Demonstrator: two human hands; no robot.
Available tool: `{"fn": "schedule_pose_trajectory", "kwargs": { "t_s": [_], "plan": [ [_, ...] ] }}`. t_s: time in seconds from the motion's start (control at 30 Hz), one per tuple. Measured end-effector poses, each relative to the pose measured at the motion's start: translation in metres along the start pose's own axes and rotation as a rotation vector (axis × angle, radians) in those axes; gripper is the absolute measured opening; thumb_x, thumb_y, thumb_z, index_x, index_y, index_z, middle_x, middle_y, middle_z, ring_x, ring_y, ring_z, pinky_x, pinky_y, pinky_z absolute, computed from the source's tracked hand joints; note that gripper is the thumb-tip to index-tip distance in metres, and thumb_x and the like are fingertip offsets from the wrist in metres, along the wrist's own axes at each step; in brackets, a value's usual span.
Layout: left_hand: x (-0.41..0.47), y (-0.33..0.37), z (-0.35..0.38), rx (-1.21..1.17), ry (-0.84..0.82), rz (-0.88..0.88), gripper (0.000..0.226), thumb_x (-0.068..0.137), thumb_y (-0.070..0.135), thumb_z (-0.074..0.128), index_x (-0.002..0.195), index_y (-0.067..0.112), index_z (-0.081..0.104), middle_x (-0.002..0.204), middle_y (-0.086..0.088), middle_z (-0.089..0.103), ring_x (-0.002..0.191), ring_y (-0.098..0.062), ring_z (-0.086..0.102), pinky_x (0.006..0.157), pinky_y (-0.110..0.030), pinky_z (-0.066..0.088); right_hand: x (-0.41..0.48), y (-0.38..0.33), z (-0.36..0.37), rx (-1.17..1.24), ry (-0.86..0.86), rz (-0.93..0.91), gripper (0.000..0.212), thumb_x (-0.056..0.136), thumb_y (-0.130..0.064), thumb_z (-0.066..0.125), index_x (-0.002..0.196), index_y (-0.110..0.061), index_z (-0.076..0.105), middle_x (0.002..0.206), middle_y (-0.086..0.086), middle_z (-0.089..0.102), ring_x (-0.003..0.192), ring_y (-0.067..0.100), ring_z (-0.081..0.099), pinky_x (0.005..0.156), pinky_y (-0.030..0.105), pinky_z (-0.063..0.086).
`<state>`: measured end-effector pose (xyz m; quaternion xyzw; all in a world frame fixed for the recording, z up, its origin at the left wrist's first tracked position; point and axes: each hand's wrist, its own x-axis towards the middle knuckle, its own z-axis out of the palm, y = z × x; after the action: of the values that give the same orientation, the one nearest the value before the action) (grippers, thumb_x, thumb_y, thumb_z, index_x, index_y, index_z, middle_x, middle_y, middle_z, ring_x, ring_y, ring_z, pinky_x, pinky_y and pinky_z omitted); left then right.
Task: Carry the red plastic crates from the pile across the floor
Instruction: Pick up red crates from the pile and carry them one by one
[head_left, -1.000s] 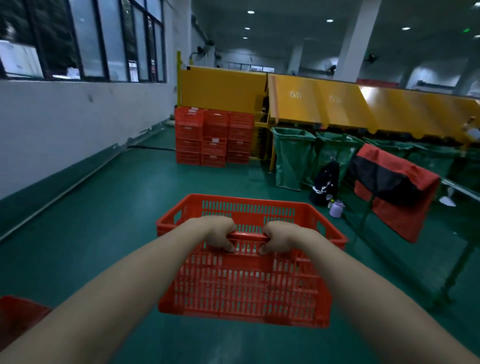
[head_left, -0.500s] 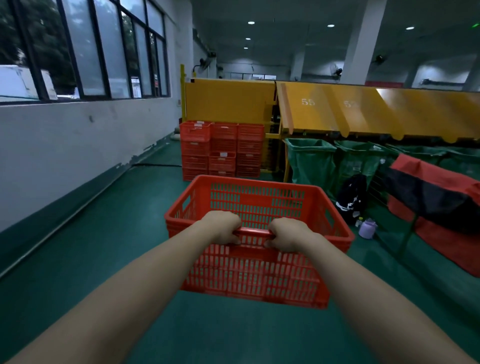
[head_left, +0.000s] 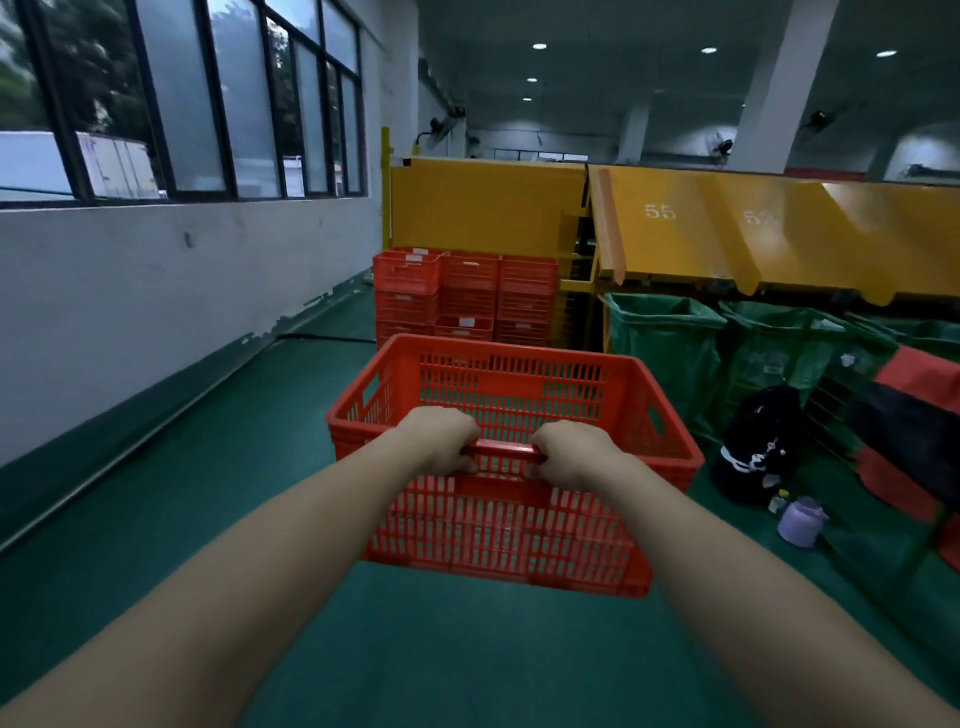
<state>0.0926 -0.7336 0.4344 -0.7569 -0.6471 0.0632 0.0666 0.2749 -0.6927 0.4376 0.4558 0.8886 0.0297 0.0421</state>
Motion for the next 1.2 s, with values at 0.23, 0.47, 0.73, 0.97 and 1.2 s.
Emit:
{"fn": "schedule_pose_trajectory", "kwargs": {
  "t_s": [0.23,0.47,0.73,0.97,1.2],
  "plan": [
    [0.131,-0.032,-0.003,-0.035,0.022,-0.030,0.028,0.090,0.043,0.060,0.102,0.019,0.061,0.103,-0.001,0.065,0.097,-0.025,0.062,0.079,-0.035,0.051,0.113,0.074,-0.017,-0.039,0.004,-0.045,0.025,0.092,-0.044,0.059,0.083,-0.022,0.050,0.090,-0.001,0.056,0.098,0.025,0.061,0.071,0.033,0.045],
    [0.247,-0.075,0.013,-0.060,0.003,-0.020,0.027,0.090,0.042,0.059,0.104,0.020,0.062,0.103,0.001,0.065,0.098,-0.023,0.062,0.081,-0.035,0.052,0.229,0.122,-0.007,-0.022,-0.013,-0.045,0.026,0.091,-0.045,0.060,0.083,-0.022,0.052,0.090,-0.001,0.058,0.096,0.026,0.062,0.070,0.033,0.046],
    [0.404,-0.177,0.044,-0.069,-0.002,-0.004,0.028,0.089,0.045,0.060,0.102,0.019,0.061,0.104,-0.001,0.064,0.098,-0.025,0.061,0.079,-0.035,0.051,0.411,0.156,-0.004,0.013,-0.041,-0.032,0.018,0.090,-0.043,0.062,0.085,-0.026,0.057,0.088,-0.006,0.058,0.093,0.021,0.061,0.072,0.032,0.048],
    [0.555,-0.287,0.056,-0.041,0.005,0.022,0.029,0.090,0.044,0.060,0.103,0.019,0.062,0.104,-0.002,0.065,0.097,-0.026,0.062,0.077,-0.034,0.050,0.591,0.182,-0.012,0.027,-0.018,-0.003,0.019,0.090,-0.043,0.062,0.084,-0.025,0.056,0.088,-0.003,0.059,0.092,0.023,0.061,0.072,0.034,0.049],
    [0.687,-0.363,0.076,-0.026,-0.005,0.024,0.025,0.090,0.044,0.060,0.099,0.021,0.061,0.102,0.000,0.065,0.095,-0.024,0.062,0.076,-0.034,0.049,0.741,0.218,-0.004,0.037,-0.017,-0.012,0.020,0.091,-0.043,0.060,0.086,-0.024,0.055,0.088,-0.004,0.057,0.094,0.022,0.060,0.071,0.033,0.047]
  ]
}}
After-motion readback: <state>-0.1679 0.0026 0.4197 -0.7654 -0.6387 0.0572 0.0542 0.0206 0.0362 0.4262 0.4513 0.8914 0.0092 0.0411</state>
